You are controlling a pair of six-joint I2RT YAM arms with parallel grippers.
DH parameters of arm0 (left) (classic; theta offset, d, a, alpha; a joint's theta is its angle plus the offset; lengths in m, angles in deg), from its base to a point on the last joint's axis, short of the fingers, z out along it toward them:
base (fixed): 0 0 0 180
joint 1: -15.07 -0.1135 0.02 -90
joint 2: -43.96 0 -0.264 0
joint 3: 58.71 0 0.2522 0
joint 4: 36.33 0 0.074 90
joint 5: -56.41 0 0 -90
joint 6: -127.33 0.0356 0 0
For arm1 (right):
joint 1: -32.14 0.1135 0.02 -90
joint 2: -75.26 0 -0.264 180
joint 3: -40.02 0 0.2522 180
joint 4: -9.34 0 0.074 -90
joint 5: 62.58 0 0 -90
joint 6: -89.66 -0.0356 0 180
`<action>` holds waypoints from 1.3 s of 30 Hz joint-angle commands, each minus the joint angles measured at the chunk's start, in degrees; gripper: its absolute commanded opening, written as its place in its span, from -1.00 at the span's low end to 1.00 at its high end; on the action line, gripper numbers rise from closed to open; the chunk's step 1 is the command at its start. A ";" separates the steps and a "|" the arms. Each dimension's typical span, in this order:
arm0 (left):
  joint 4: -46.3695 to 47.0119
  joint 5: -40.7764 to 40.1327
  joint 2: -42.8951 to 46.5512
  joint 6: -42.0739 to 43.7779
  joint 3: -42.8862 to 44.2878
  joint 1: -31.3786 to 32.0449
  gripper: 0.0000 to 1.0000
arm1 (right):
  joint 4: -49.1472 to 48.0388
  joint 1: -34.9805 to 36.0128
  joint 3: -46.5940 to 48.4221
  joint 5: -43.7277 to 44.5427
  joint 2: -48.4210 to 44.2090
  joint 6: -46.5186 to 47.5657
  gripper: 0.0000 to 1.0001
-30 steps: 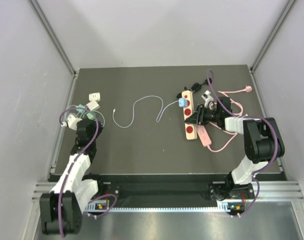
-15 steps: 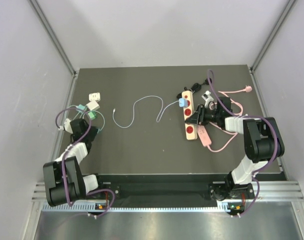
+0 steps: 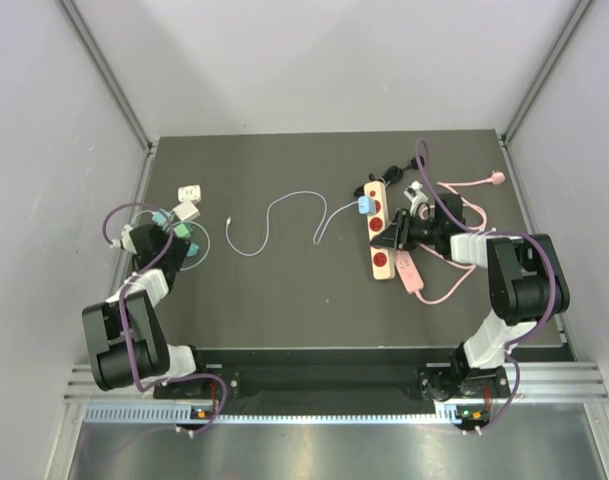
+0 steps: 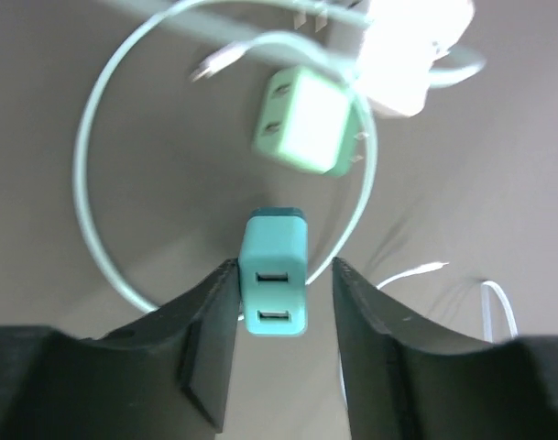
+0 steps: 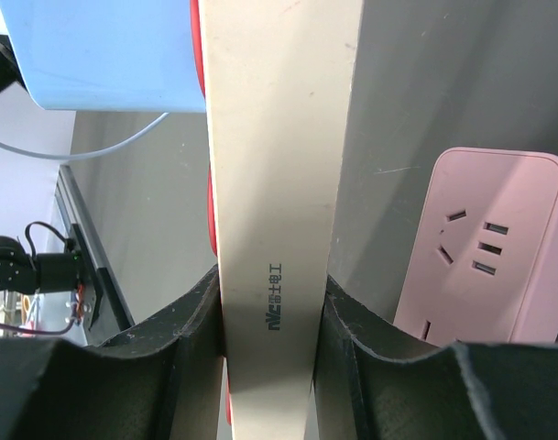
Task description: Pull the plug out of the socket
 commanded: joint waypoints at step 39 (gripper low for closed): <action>10.46 24.13 3.81 7.87 15.02 47.38 0.89 | -6.20 -0.90 1.14 -4.39 0.26 1.90 -1.00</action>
